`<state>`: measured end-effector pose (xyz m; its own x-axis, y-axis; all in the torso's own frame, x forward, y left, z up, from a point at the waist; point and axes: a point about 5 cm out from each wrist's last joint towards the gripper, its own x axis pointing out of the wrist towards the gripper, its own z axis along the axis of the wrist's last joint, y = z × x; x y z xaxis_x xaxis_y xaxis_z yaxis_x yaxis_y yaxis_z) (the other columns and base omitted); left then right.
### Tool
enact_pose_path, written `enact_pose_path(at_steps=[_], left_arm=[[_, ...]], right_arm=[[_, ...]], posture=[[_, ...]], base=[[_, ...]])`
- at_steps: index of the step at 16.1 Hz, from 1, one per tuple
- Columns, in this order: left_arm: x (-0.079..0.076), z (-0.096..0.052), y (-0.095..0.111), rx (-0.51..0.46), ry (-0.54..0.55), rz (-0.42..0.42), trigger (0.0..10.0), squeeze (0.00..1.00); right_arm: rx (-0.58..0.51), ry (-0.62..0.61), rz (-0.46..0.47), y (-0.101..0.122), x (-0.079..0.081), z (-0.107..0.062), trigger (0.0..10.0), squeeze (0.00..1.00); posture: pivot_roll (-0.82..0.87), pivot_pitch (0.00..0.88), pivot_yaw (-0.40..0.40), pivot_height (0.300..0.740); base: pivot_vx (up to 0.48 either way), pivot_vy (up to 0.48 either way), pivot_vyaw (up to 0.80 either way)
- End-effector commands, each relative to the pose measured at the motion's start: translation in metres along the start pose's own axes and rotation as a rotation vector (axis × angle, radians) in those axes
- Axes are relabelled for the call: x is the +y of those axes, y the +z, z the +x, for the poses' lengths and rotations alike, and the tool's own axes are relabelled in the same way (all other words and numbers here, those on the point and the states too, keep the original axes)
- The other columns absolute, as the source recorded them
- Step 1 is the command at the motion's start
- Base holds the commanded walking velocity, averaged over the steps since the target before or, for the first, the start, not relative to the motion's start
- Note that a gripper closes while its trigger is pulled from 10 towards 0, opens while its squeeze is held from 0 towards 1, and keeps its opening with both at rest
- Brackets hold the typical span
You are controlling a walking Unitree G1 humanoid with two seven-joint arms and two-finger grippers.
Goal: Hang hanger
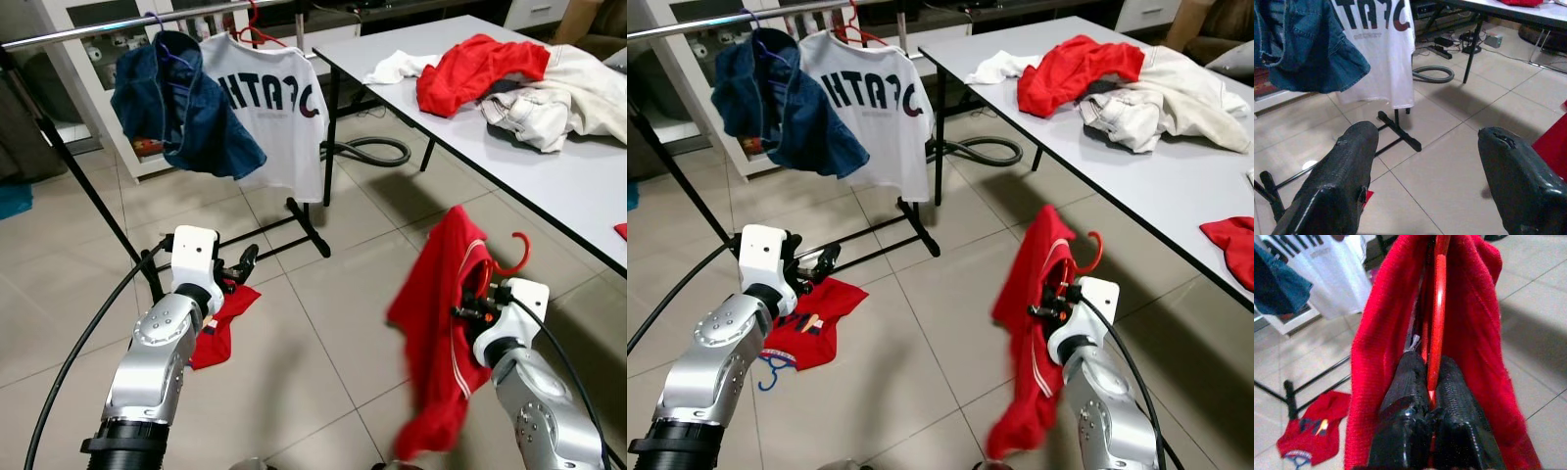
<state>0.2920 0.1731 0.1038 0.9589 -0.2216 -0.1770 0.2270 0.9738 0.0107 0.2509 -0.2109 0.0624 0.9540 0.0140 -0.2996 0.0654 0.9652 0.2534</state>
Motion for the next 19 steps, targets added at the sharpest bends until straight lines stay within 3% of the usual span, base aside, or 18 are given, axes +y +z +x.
enact_pose_path(at_steps=[1,7,10,13,19], left_arm=[[-0.0008,-0.001,-0.0026,0.008,-0.004,0.004,10.0,0.0],[-0.0016,-0.0027,-0.0025,-0.001,-0.014,-0.012,10.0,0.0],[-0.0018,-0.0033,-0.0029,0.002,-0.012,-0.007,10.0,0.0],[-0.0024,-0.0038,-0.003,0.003,-0.016,-0.005,10.0,0.0],[-0.0027,-0.0032,-0.0025,0.002,-0.02,-0.005,10.0,0.0]], right_arm=[[-0.09,-0.012,-0.026,0.0189,0.0015,0.0017,10.0,0.0],[-0.029,-0.04,0.018,0.0157,0.0016,0.0036,10.0,0.0],[0.041,-0.106,-0.048,0.0095,-0.001,0.0029,10.0,0.0],[0.011,-0.092,0.0,0.0129,0.0011,0.003,10.0,0.0],[0.013,-0.096,0.002,0.0143,0.0039,0.0032,10.0,0.0]], posture=[[-0.05,0.061,0.056,0.74],[-0.05,0.061,0.043,0.74],[-0.04,0.065,0.039,0.74],[-0.04,0.067,0.039,0.74],[-0.04,0.068,0.04,0.74]], base=[[0.0,0.0,0.0],[0.147,0.0,0.0],[0.31,0.0,0.0],[0.296,0.0,0.0],[0.282,0.0,0.0]])
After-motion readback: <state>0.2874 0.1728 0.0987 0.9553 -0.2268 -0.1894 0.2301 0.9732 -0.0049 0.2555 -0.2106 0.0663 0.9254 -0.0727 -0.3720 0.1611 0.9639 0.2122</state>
